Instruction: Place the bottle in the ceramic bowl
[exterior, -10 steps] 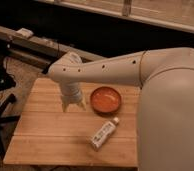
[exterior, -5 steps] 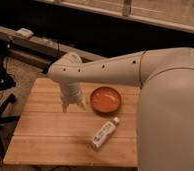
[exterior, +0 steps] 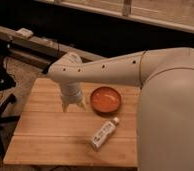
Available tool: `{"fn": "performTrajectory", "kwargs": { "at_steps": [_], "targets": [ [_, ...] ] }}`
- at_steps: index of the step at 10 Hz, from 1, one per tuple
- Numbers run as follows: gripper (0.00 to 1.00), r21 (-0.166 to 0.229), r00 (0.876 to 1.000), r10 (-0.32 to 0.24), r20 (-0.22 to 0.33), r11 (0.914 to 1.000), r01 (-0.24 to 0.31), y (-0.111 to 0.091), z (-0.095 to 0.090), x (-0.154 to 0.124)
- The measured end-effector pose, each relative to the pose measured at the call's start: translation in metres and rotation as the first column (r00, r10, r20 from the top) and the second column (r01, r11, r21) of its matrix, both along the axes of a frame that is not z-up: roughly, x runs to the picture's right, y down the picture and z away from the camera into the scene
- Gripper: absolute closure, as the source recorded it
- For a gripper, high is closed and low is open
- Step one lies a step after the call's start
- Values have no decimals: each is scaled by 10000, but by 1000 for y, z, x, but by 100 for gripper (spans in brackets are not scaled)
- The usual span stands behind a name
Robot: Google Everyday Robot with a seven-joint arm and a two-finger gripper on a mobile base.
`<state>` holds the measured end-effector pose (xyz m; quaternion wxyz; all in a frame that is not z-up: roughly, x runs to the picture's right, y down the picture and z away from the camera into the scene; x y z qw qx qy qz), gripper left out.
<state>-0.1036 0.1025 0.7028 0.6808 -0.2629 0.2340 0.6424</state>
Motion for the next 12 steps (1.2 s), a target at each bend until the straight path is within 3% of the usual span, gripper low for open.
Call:
{"fn": "performTrajectory", "kwargs": {
  "at_steps": [12],
  "targets": [
    [35,-113,10000,61,-75,9999,-62,4,3,2]
  ]
}}
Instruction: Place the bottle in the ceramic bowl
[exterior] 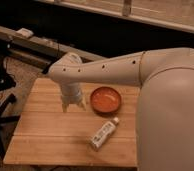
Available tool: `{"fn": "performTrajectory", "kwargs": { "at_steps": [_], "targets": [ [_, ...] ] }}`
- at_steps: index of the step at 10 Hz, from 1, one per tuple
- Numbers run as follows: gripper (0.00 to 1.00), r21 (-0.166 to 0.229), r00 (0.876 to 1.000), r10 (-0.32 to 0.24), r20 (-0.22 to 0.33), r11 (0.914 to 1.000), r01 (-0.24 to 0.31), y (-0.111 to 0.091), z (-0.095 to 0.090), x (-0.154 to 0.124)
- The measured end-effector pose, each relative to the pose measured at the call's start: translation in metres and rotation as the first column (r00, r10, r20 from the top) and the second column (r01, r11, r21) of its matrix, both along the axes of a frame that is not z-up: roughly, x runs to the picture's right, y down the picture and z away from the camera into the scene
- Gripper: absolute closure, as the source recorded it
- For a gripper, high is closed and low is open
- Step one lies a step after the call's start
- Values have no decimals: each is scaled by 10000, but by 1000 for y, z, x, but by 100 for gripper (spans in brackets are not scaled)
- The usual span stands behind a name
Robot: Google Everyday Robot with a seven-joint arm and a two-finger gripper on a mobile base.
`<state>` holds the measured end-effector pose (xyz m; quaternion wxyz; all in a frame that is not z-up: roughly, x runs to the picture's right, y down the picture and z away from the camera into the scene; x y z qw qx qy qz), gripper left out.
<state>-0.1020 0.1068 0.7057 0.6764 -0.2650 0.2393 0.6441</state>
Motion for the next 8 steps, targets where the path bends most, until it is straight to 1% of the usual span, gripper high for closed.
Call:
{"fn": "performTrajectory", "kwargs": {
  "at_steps": [1,3,4,6,7,8],
  "targets": [
    [35,-117,9999,29,-140,9999,-30,8,4,5],
    [35,-333,9989,237,-410,9991,-251,29,19,19],
    [35,-547,9968,408,-694,9975,-446,43,25,37],
    [35,-899,9904,744,-1169,9923,-851,65,32,67],
    [35,-1086,9852,936,-1437,9880,-1097,77,36,81],
    [35,-1230,9782,1161,-1720,9827,-1382,86,38,95]
  ]
}}
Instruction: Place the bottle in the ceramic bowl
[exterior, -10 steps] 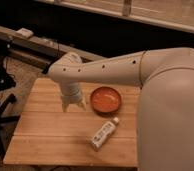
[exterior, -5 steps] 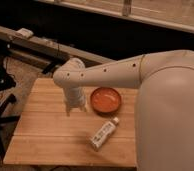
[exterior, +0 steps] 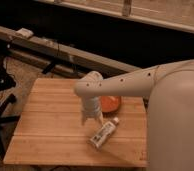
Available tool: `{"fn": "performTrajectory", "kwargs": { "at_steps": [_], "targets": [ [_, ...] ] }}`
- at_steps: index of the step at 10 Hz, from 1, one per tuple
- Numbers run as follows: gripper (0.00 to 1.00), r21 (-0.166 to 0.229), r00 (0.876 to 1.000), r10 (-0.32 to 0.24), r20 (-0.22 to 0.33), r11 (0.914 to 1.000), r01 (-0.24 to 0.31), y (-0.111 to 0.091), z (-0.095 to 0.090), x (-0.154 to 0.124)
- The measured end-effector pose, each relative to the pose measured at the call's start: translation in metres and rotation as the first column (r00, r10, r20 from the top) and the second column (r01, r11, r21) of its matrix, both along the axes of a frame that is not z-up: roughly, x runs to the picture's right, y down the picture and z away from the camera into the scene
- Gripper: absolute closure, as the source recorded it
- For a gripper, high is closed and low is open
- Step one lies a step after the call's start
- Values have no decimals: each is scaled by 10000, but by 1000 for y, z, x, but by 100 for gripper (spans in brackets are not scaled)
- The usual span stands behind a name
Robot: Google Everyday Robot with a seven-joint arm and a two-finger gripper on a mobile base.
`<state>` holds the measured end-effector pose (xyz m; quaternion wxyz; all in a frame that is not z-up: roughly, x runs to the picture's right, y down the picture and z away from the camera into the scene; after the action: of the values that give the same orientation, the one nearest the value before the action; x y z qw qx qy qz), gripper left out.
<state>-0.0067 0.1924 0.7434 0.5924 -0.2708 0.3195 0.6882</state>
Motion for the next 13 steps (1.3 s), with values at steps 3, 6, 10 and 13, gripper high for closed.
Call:
{"fn": "performTrajectory", "kwargs": {
  "at_steps": [3,6,10,13],
  "targets": [
    [35,-572,9941,801,-736,9948,-844,28,14,32],
    [35,-887,9836,1414,-1121,9845,-1516,44,23,42],
    [35,-1009,9766,1705,-1308,9777,-1842,54,31,45],
    [35,-1147,9735,1898,-1271,9721,-2045,61,40,42]
  ]
}}
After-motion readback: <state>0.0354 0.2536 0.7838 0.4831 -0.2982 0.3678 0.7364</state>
